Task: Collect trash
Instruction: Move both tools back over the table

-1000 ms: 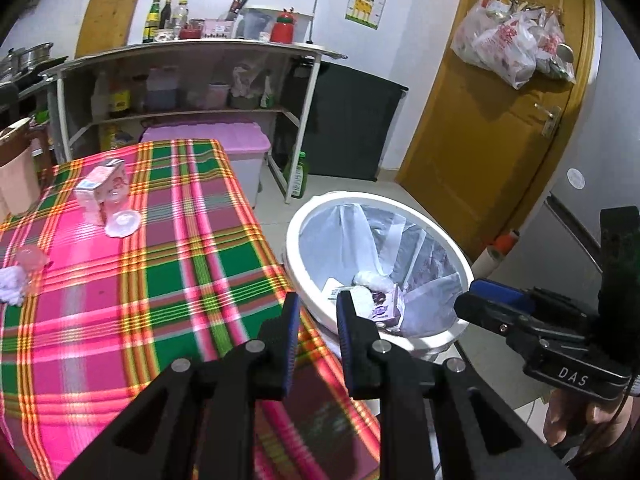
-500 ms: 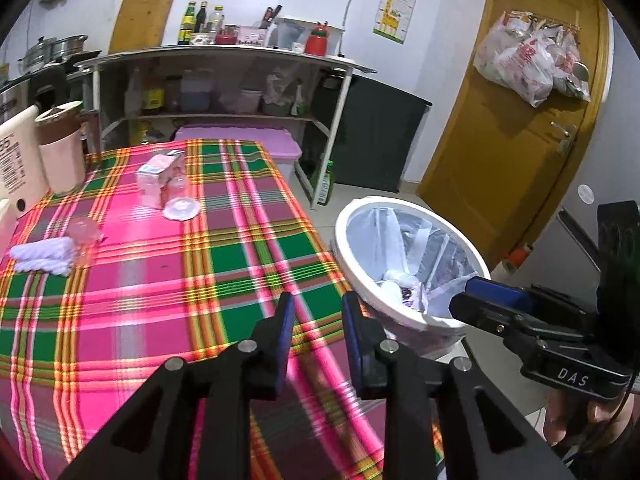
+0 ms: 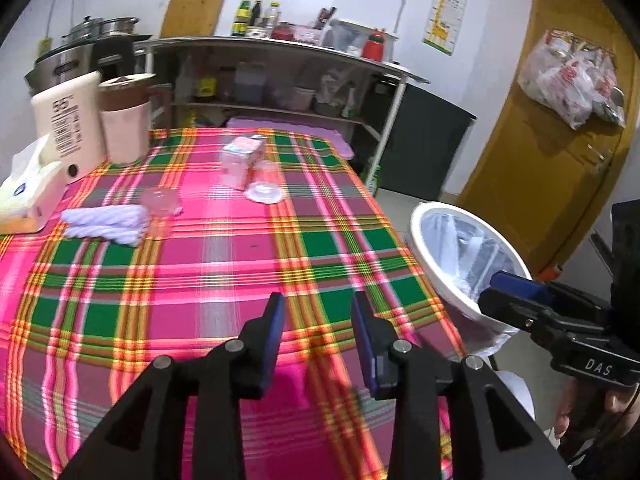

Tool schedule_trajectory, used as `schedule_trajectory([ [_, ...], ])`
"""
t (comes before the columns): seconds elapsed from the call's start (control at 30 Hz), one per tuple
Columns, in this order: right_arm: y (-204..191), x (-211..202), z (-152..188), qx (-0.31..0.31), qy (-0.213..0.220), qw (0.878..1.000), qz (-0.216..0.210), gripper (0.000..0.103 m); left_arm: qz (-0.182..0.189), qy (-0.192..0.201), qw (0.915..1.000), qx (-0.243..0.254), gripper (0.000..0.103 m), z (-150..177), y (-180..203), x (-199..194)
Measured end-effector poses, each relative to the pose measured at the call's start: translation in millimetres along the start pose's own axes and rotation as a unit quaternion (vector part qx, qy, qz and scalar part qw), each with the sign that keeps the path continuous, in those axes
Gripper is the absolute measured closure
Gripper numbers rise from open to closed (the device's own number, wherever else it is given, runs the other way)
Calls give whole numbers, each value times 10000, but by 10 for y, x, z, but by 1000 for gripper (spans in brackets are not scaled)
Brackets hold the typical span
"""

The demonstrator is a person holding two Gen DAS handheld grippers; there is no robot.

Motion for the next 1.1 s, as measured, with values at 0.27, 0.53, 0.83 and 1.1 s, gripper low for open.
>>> schedule_trajectory([
  [0.27,-167,222,-167,-199,-93,9996,-184,52,-333,173,9986,-385,61,-162,-469,-60],
  [0.53,-216,440,-352,-229,-127,9993,-252,52,-627,350,9943,-782,53,-361,-893,-86],
  [0.83,-190,778,-608,-188,-149,9992,-324,52,-939,402,9860,-1320,51,-568,-1312,42],
  [1.1,-227,1129,-871,-260,-122,9988,-384,52,-1020,291,9746,-1974,47,-751,-1621,273],
])
Point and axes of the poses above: each gripper's, at about its wrist camera, not at the fingertips, and x roughly the way its jaws point, y to its right, z to its underside, the point moved 8 cm from there along x, roughly the way its jaws point, and after that the axes turned 14 degrees about -x, right-handed, at the moved point
